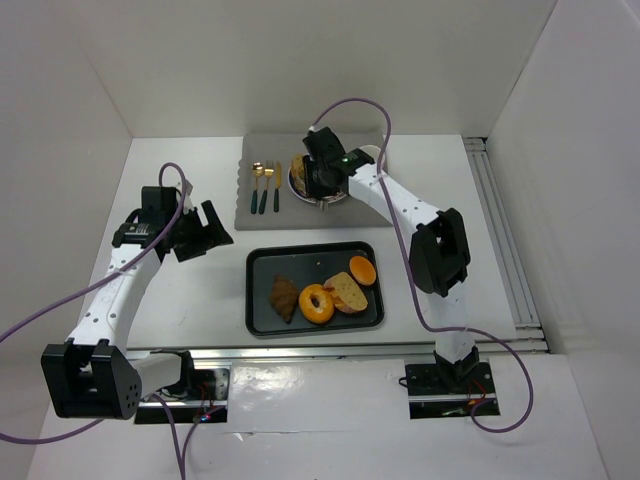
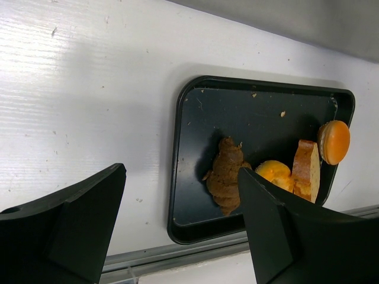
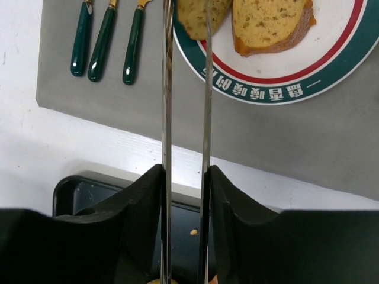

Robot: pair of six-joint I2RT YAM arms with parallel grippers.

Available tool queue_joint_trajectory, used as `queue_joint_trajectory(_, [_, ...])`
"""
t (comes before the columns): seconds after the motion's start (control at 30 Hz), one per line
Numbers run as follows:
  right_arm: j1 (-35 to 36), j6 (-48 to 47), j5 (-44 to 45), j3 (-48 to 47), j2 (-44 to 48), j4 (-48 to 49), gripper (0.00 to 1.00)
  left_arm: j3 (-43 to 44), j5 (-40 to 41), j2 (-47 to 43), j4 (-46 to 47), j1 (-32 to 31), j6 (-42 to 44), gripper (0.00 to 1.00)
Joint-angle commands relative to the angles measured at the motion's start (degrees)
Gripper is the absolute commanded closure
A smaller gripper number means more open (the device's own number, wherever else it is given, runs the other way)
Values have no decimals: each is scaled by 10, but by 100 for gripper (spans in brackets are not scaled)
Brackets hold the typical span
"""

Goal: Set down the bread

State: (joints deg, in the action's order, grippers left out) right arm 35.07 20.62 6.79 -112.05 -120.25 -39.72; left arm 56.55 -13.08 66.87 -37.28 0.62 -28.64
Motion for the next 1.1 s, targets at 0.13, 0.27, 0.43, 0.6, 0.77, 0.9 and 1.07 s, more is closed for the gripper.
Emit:
queue_joint_trajectory(0.13, [11, 3, 42, -25, 65, 9, 49, 2, 7, -10, 4, 3, 5, 11])
queue_joint_trajectory(0.27, [22, 3, 56, -10, 119, 3, 49, 7, -14, -4, 4, 3, 5, 11])
queue_joint_trajectory(0.43, [42, 3, 74, 74, 255, -22, 52, 13, -7, -4, 4, 3, 5, 10])
queue_joint_trajectory(0.6, [102, 13, -9, 226, 383, -71, 52, 25, -18, -19, -10, 3, 11, 10])
queue_joint_trajectory(0.77, [197, 41, -88, 356, 468, -76, 51, 31, -5, -27, -16, 3, 11, 10])
queue_joint_trajectory(0.9, [267, 69, -96, 371, 474, -116, 51, 31, -5, -21, -16, 3, 11, 10])
queue_joint_trajectory(1.07, [323, 93, -24, 358, 423, -170, 50, 42, -24, -3, -16, 3, 11, 11])
